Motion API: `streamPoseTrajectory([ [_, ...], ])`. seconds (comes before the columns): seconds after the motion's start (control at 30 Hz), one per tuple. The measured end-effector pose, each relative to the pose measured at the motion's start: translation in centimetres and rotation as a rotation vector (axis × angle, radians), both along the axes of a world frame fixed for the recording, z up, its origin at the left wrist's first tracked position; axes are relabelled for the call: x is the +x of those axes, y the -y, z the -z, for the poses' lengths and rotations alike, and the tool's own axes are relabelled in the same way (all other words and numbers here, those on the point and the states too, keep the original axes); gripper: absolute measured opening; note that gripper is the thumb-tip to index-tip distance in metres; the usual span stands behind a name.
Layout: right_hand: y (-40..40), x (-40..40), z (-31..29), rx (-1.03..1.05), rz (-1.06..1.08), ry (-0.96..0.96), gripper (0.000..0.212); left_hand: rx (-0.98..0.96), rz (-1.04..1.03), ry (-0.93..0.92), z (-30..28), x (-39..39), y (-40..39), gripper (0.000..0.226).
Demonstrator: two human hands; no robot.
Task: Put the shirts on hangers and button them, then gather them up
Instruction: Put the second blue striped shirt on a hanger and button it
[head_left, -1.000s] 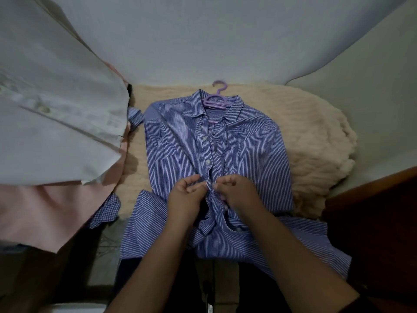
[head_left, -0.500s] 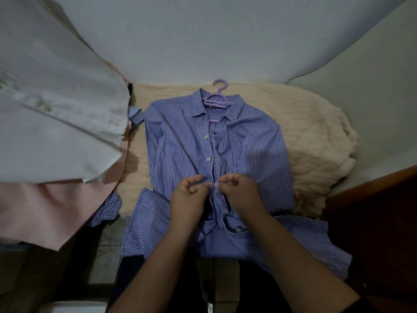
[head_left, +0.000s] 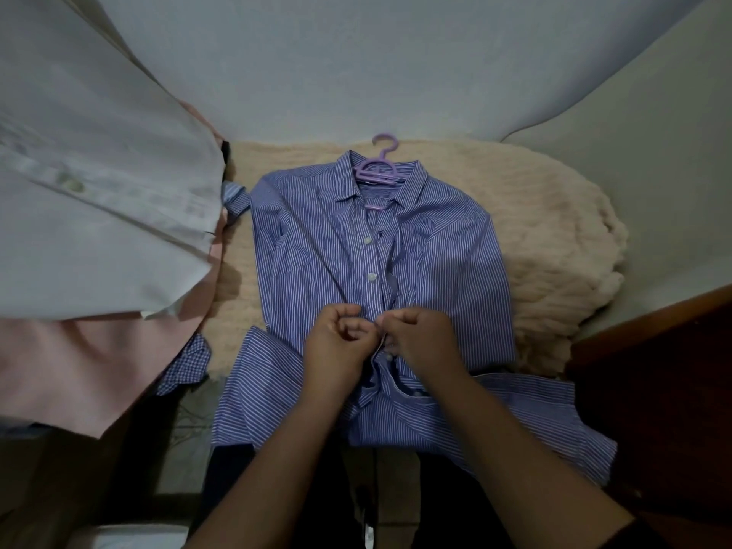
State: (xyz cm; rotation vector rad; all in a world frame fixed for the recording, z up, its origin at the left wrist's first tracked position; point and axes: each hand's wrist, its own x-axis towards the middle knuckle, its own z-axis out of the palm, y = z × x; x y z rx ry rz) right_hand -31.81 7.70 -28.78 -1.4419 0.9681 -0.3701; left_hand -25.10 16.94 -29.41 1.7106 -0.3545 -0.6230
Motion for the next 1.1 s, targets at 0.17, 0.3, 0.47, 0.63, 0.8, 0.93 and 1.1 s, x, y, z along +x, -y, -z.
streamPoseTrajectory([
  [0.17,-0.2,0.0,0.4,0.013,0.065,0.042,0.017,0.037,-0.016,0.088,0.2,-0.7,0.1,0.031],
  [0.3,-0.1,0.1,0.9,0.038,0.143,0.094,0.019,-0.011,-0.066,0.043,0.0,-1.1,0.0,0.03],
  [0.47,-0.4,-0.1,1.0,-0.059,0.134,0.092,0.023,0.021,-0.083,-0.01,-0.1,-0.9,0.0,0.026],
  [0.63,0.6,-0.8,0.7,0.069,0.038,0.146,0.021,-0.161,-0.065,-0.639,-0.8,0.7,0.0,0.025],
  [0.8,1.0,-2.3,-0.2,-0.031,-0.14,-0.006,0.016,0.052,0.071,-0.351,-0.4,0.6,-1.7,0.034],
  [0.93,1.0,-4.5,-0.7,-0.164,-0.242,-0.184,0.012,0.32,0.314,0.105,-0.1,-0.3,-3.5,0.041],
  [1.1,-0.4,-5.5,-0.5,0.074,-0.181,-0.131,0.019,0.348,0.375,0.251,0.0,-1.4,-4.5,0.045],
])
